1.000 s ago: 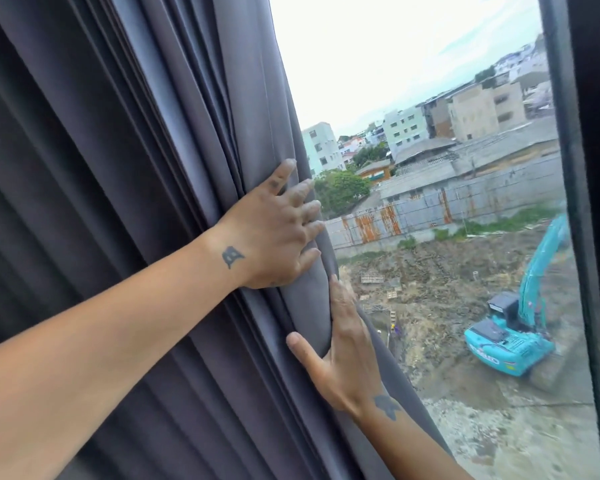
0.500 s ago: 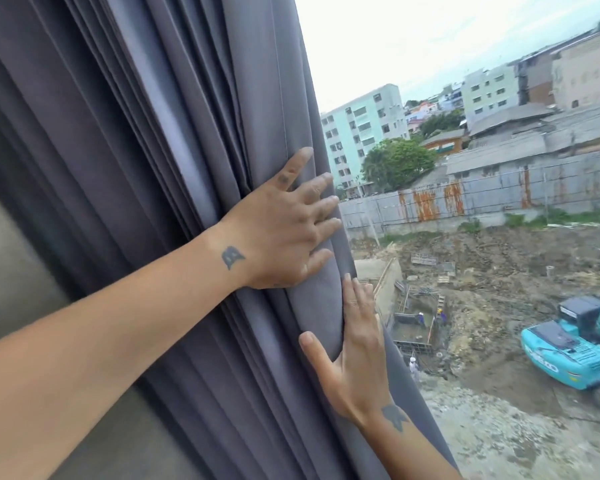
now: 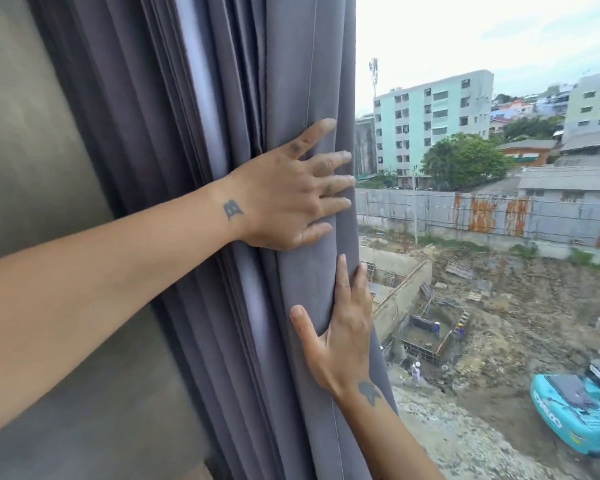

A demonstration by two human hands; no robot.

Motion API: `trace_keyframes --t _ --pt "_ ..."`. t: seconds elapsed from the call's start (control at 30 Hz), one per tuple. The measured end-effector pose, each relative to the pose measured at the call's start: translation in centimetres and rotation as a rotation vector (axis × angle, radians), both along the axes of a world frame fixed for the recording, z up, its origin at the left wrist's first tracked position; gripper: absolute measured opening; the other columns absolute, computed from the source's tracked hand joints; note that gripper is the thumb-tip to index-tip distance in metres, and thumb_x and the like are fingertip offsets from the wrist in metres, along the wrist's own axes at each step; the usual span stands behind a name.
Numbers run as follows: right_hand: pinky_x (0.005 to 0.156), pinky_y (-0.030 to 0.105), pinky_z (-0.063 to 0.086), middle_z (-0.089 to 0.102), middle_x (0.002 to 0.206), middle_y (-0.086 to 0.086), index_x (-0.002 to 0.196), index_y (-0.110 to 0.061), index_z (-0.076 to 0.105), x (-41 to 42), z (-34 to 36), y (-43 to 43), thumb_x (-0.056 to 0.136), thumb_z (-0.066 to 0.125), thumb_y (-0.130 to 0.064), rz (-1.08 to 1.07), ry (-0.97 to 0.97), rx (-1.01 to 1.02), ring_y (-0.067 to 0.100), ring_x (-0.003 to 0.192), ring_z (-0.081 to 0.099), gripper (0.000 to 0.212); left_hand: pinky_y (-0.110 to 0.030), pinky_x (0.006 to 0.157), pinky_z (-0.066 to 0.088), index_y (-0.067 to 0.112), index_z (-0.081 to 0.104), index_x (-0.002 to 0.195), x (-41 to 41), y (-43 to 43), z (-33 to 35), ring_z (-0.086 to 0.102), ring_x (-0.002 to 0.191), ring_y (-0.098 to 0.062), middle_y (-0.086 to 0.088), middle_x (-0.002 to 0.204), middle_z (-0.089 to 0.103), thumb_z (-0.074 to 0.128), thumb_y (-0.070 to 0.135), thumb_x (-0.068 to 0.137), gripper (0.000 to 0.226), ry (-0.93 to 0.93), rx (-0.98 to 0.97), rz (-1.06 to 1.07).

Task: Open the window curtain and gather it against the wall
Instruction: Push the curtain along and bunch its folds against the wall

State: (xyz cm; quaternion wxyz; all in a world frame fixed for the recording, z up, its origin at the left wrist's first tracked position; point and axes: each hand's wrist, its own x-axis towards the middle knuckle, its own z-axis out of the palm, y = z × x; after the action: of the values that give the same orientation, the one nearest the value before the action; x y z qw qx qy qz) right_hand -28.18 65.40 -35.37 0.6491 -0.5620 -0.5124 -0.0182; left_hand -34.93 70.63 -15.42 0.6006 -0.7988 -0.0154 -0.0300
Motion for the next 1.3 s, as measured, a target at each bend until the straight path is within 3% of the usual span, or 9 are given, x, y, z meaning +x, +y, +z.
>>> trace_keyframes --t 0.17,0.33,0.47,0.97,1.1,1.23,1.3 --pt "0.109 0.049 0.013 0.014 0.150 0.020 0.142 -0.026 0.012 -1.5 -0.2 3.4 0.073 0.031 -0.078 -0.012 0.011 0.005 0.029 0.137 0.009 0.089 -0.053 0.110 -0.005 0.014 0.066 0.119 -1.3 3.9 -0.3 0.048 0.126 -0.036 -0.012 0.127 0.062 0.038 0.043 0.091 0.049 -0.013 0.017 -0.020" --pt "0.106 0.049 0.015 0.022 0.148 0.022 0.143 -0.022 0.016 -3.1 -0.3 7.7 0.073 0.042 -0.065 -0.059 0.002 0.006 0.031 0.135 0.014 0.086 -0.057 0.108 0.002 0.016 0.065 0.121 -2.8 7.8 -0.3 0.047 0.126 -0.036 -0.010 0.126 0.063 0.028 0.044 0.094 0.053 -0.007 0.035 -0.026" --pt "0.107 0.049 0.014 0.022 0.148 0.020 0.143 -0.023 0.015 -5.1 -0.4 11.5 0.073 0.042 -0.065 -0.068 0.012 0.009 0.028 0.136 0.012 0.086 -0.055 0.108 0.003 0.016 0.066 0.119 -4.6 11.7 -0.4 0.049 0.125 -0.036 -0.010 0.126 0.063 0.015 0.043 0.097 0.062 -0.002 0.064 -0.039" --pt "0.108 0.051 0.017 0.023 0.147 0.023 0.143 -0.020 0.018 -11.2 -0.9 23.0 0.074 0.041 -0.064 -0.079 -0.012 -0.019 0.029 0.136 0.013 0.085 -0.055 0.107 0.005 0.015 0.065 0.120 -10.7 23.0 -1.1 0.052 0.122 -0.035 -0.008 0.122 0.066 0.000 0.044 0.096 0.075 0.020 0.010 -0.008" --pt "0.106 0.052 0.014 0.014 0.147 0.030 0.141 -0.016 0.023 -12.6 -0.9 25.3 0.073 0.043 -0.064 -0.151 -0.009 -0.001 0.038 0.134 0.011 0.086 -0.050 0.110 -0.003 0.011 0.061 0.124 -12.0 25.3 -1.2 0.049 0.124 -0.036 -0.011 0.124 0.064 0.004 0.045 0.097 0.072 -0.013 0.025 -0.037" --pt "0.106 0.055 0.005 0.002 0.150 0.027 0.143 -0.013 0.010 -14.2 -1.4 27.0 0.073 0.043 -0.064 -0.177 0.021 0.016 0.033 0.137 -0.004 0.093 -0.049 0.109 -0.010 0.008 0.051 0.133 -12.8 26.8 -2.0 0.038 0.133 -0.036 -0.012 0.135 0.056 0.011 0.046 0.097 0.066 -0.064 -0.036 -0.085" --pt "0.105 0.060 0.005 0.000 0.149 0.028 0.143 -0.010 0.009 -14.8 -1.6 27.8 0.073 0.044 -0.063 -0.214 0.038 0.040 0.034 0.137 -0.005 0.094 -0.053 0.111 -0.005 0.009 0.048 0.136 -13.0 27.5 -2.3 0.035 0.135 -0.035 -0.010 0.140 0.051 0.018 0.046 0.099 0.060 -0.089 -0.025 -0.129"
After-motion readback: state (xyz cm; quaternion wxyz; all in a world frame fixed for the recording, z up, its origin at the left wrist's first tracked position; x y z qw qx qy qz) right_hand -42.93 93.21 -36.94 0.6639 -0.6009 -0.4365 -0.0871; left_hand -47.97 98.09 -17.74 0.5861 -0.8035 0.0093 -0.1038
